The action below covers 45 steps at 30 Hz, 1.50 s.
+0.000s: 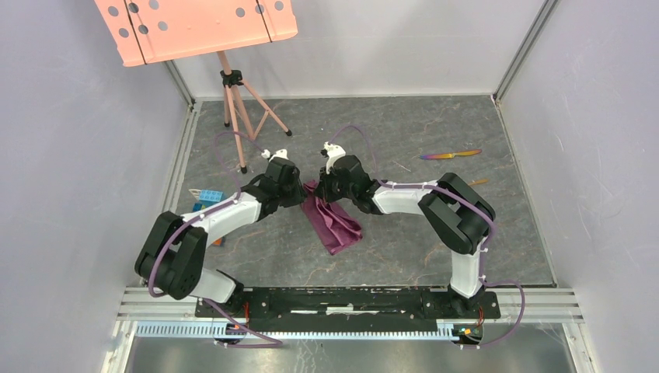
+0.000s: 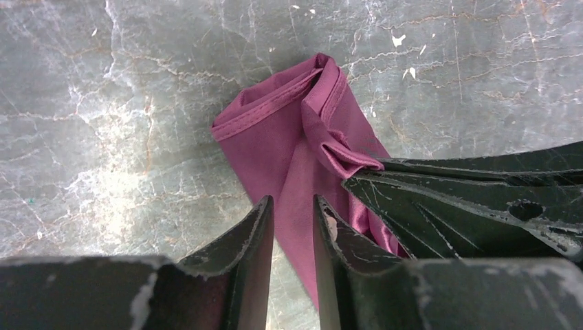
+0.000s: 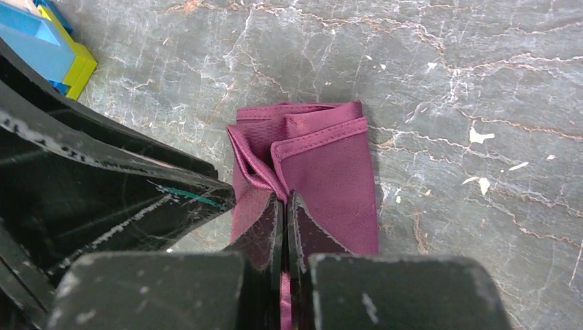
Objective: Fold the napkin into a case and place the utensils inside
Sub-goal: Pick up the top corner of the smaller rectangle folded napkin.
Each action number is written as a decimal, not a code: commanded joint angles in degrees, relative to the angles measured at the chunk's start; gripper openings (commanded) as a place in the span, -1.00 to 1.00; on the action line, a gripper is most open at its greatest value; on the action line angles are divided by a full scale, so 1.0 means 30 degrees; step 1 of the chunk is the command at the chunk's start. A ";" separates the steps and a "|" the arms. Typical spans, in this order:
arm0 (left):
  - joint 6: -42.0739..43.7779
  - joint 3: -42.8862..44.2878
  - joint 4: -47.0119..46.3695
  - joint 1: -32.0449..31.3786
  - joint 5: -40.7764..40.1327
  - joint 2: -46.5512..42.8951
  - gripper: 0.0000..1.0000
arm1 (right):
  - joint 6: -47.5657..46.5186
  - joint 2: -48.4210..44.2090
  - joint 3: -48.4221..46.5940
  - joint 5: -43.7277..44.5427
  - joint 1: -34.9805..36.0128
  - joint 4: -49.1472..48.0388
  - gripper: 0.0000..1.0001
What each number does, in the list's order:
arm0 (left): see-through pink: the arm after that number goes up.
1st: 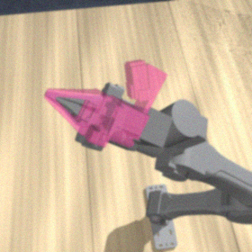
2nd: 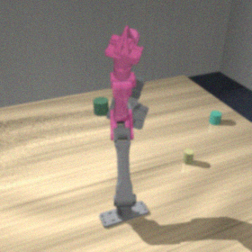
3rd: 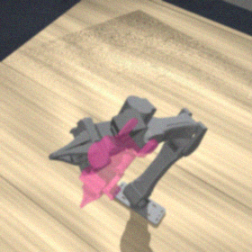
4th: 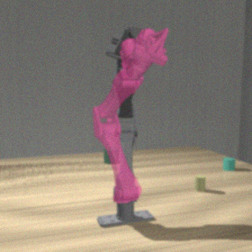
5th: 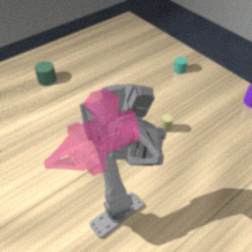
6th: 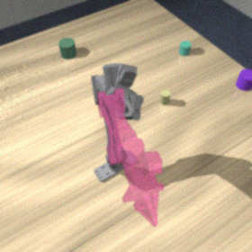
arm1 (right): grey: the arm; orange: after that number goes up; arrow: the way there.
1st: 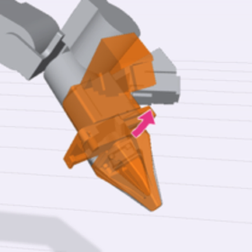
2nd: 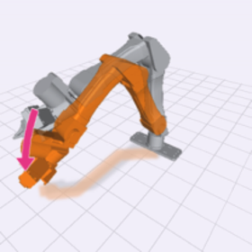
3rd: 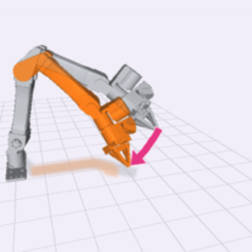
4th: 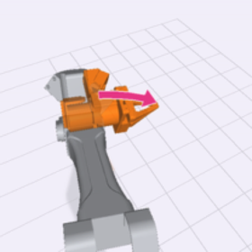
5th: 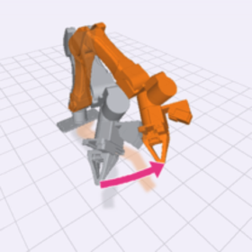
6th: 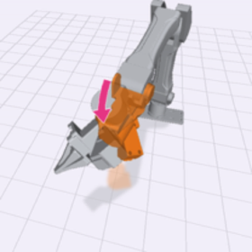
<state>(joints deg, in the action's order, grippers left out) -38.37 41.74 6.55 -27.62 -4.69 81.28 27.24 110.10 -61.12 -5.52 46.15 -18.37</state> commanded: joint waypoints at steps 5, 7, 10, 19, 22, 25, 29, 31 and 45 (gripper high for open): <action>0.2799 0.1787 0.0162 -0.1524 -0.3752 0.1336 -0.42 | 0.1131 -0.0688 0.0220 -0.0584 -0.0340 -0.1030 -1.00; 0.3127 0.1918 0.0160 -0.1592 -0.3916 0.1564 -0.41 | 0.1168 -0.0688 0.0263 -0.0648 -0.0355 -0.1101 -1.00; 0.3481 0.2126 0.0109 -0.1634 -0.3866 0.1904 -0.40 | 0.1243 -0.0623 0.0258 -0.0772 -0.0384 -0.1219 -1.00; 0.4014 0.2760 0.0308 -0.2270 -0.4484 0.3054 -0.39 | 0.1260 -0.0549 0.0223 -0.0869 -0.0409 -0.1221 -1.00; 0.4318 0.3119 0.0675 -0.2511 -0.5131 0.3527 -0.40 | 0.1248 -0.0556 0.0218 -0.0950 -0.0384 -0.1178 -1.00; 0.4469 0.3452 0.1047 -0.2782 -0.5911 0.3786 -0.44 | 0.1231 -0.0578 0.0222 -0.1018 -0.0394 -0.1159 -1.00; 0.4549 0.3958 0.1706 -0.2894 -0.6739 0.4010 -0.56 | 0.1091 -0.0579 0.0197 -0.1009 -0.0391 -0.1039 -1.00; 0.4639 0.4226 0.2030 -0.2891 -0.7028 0.4139 -0.61 | 0.1063 -0.0586 0.0190 -0.1006 -0.0399 -0.0997 -1.00; 0.4909 0.4424 0.1898 -0.3250 -0.6190 0.4956 -0.39 | 0.1047 -0.0550 0.0074 -0.1118 -0.0391 -0.0999 -1.00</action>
<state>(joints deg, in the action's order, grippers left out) -25.85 53.63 13.19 -36.62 -22.41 94.96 30.61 110.10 -60.82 -7.97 45.19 -19.57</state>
